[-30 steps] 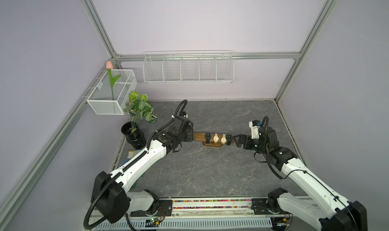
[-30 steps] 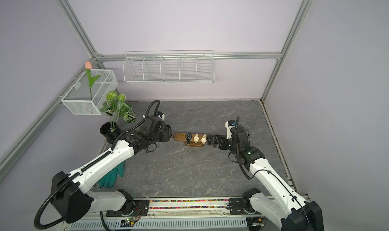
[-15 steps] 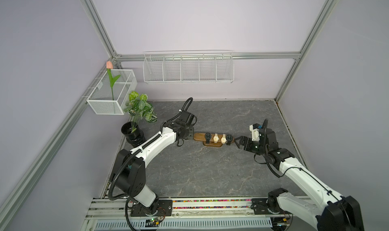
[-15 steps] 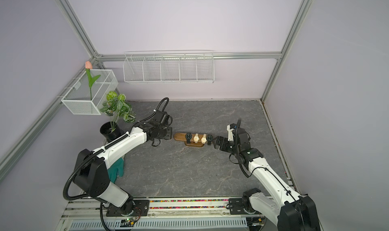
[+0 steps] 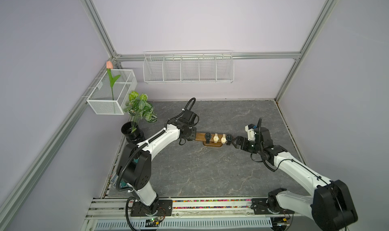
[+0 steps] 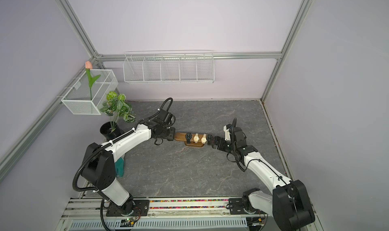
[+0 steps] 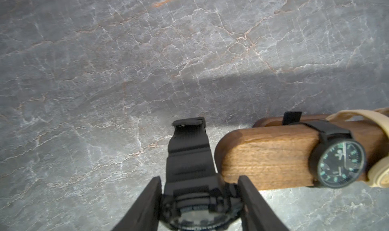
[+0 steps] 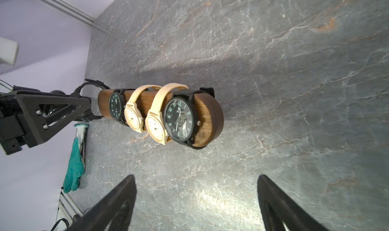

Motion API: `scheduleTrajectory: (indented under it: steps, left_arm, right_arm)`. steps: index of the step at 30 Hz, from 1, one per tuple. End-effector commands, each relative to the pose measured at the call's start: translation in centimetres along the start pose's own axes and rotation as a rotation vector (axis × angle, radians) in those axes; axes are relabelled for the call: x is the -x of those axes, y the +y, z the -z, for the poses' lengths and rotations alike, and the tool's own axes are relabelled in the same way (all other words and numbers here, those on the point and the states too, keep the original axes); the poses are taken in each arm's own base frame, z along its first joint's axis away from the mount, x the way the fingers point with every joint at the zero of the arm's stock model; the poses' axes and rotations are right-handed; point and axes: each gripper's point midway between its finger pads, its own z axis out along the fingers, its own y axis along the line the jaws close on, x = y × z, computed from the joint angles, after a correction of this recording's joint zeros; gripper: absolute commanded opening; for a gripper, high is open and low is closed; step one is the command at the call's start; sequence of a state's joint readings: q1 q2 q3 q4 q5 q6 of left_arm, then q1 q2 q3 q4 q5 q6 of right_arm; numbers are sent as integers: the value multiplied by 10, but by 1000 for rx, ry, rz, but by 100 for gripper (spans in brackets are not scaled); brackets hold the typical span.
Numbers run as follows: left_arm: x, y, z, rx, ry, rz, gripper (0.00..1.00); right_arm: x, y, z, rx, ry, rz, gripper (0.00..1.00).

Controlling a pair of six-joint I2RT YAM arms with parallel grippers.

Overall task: Place watch on stand
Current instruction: Place the watch on the stand.

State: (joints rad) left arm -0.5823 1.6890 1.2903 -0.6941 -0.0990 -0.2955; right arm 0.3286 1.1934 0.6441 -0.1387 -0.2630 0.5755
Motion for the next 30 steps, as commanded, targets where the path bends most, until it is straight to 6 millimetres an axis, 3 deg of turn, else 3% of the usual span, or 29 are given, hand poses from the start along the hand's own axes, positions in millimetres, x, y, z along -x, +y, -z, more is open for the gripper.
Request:
scheduleTrajectory:
  steps: [1, 22, 30]
  left_arm:
    - [9, -6, 4, -30, 4, -14, 41]
    - [10, -27, 1, -34, 37, -73, 41]
    - [8, -32, 1, -36, 49, -99, 41]
  right_arm:
    - [12, 12, -3, 49, -17, 21, 91]
    - [20, 35, -24, 98, 41, 77, 96]
    - [23, 18, -16, 16, 16, 62, 94]
